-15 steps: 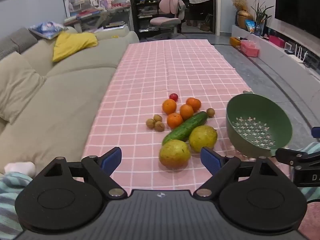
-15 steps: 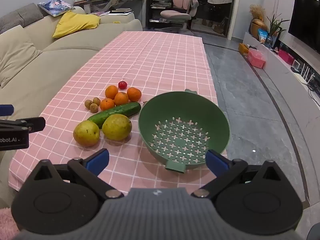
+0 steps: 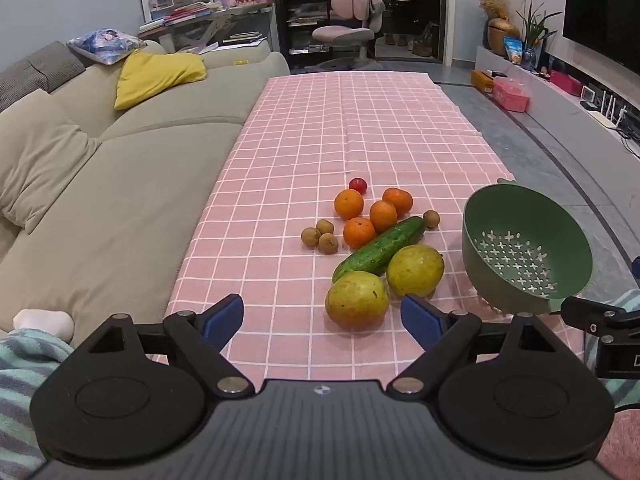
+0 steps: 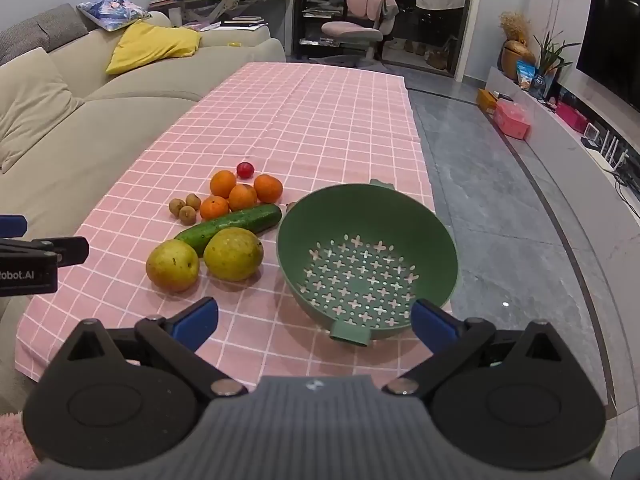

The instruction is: Organize fruits

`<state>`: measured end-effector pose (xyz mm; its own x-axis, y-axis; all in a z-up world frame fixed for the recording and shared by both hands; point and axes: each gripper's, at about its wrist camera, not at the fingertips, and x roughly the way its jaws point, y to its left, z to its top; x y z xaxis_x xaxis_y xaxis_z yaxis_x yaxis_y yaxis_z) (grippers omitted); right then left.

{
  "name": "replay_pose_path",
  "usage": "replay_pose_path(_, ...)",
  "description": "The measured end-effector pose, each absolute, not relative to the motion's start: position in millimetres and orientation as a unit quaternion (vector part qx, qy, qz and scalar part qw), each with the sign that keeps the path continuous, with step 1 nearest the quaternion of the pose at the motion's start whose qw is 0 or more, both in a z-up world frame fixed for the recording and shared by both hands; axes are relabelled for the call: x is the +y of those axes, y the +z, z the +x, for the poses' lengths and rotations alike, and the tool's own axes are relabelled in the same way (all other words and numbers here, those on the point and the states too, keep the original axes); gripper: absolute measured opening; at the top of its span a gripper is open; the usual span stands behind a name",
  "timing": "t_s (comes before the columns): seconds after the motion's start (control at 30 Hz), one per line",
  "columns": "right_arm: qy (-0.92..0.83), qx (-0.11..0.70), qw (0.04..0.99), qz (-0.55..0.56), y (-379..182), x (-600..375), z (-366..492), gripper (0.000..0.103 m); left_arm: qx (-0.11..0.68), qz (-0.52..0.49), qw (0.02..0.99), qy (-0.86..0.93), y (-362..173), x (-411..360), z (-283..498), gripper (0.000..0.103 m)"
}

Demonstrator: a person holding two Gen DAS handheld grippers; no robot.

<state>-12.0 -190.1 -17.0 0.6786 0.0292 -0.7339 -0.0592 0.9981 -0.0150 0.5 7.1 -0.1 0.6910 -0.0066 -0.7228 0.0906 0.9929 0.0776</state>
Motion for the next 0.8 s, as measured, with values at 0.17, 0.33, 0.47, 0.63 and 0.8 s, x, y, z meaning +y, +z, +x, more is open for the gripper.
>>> replay_pose_path(0.17, 0.033, 0.393, 0.919, -0.015, -10.9, -188.6, -17.0, 0.099, 0.394, 0.055, 0.917, -0.026, 2.1, 7.0, 0.6, 0.103)
replay_pose_path(0.33, 0.037, 0.391, 0.92, -0.015, -10.2, -185.0, -16.6, 0.099, 0.397, 0.052, 0.916, -0.022, 4.2, 7.6, 2.0, 0.103)
replay_pose_path(0.47, 0.038, 0.389, 0.92, -0.013, -10.1, -183.3, -15.1, 0.099, 0.4, 0.051, 0.915, -0.017, 5.6, 9.8, 3.4, 0.103)
replay_pose_path(0.63, 0.043, 0.389, 0.92, -0.011, -9.8, -180.7, -14.5, 0.099, 0.403, 0.044, 0.914, -0.009, 6.6, 13.7, 5.7, 0.103)
replay_pose_path(0.8, 0.045, 0.392, 0.919, -0.013, -11.2, -180.3, -13.8, 0.099, 0.409, 0.031, 0.912, -0.004, 5.9, 16.1, 7.5, 0.103)
